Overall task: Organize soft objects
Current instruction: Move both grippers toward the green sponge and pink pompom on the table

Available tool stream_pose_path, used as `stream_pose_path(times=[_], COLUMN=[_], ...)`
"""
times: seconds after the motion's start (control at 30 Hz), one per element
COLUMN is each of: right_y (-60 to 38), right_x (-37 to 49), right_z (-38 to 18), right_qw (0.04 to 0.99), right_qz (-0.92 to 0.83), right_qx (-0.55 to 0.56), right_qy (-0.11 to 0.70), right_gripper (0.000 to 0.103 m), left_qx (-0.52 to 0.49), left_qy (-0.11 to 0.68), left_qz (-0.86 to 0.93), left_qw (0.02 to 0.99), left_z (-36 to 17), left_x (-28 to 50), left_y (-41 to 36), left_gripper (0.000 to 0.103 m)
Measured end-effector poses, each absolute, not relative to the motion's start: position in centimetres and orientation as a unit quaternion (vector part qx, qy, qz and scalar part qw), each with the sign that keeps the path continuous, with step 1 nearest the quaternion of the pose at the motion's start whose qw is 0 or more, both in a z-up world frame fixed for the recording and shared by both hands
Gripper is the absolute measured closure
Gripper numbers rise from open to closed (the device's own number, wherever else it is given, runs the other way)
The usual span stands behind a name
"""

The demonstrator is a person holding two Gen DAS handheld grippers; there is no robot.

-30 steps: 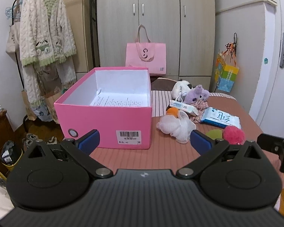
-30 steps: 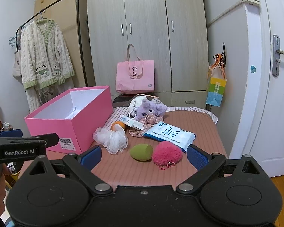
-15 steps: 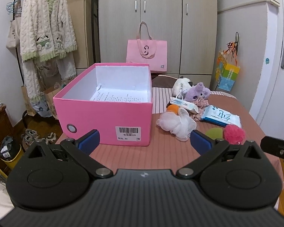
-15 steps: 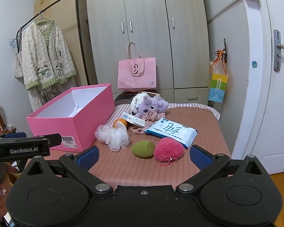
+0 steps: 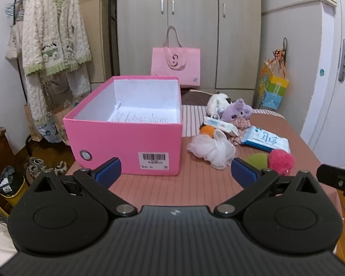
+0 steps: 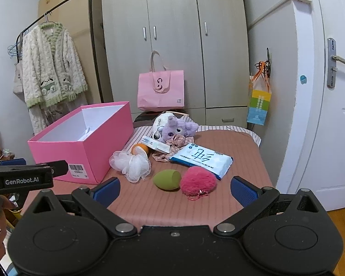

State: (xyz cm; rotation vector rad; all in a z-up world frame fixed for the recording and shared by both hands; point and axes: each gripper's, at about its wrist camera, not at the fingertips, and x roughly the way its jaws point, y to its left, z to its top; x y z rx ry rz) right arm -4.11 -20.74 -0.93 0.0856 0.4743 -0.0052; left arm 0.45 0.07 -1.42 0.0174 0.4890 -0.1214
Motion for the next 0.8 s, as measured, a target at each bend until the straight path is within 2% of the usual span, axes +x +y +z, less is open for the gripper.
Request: stream_pose_path(times=[0.3, 0.8], right_y=[-20.9, -21.1], right_x=[-4.3, -4.0], right_z=[-1.1, -0.8], right_qw=[0.97, 0.977], right_qz=[-0.004, -0.017], right_qx=[0.036, 0.008], right_qy=[0.238, 0.212], right_gripper=[0.0, 0.0], left_qx=[0.006, 0.001], left_qy=[0.268, 0.263], left_qz=[-0.085, -0.114], left_qw=[0.96, 0.958], left_z=[-1.6, -0.9], left_x=[0.3, 0.6], left_y=[-0.2, -1.0], left_gripper=[0.0, 0.0])
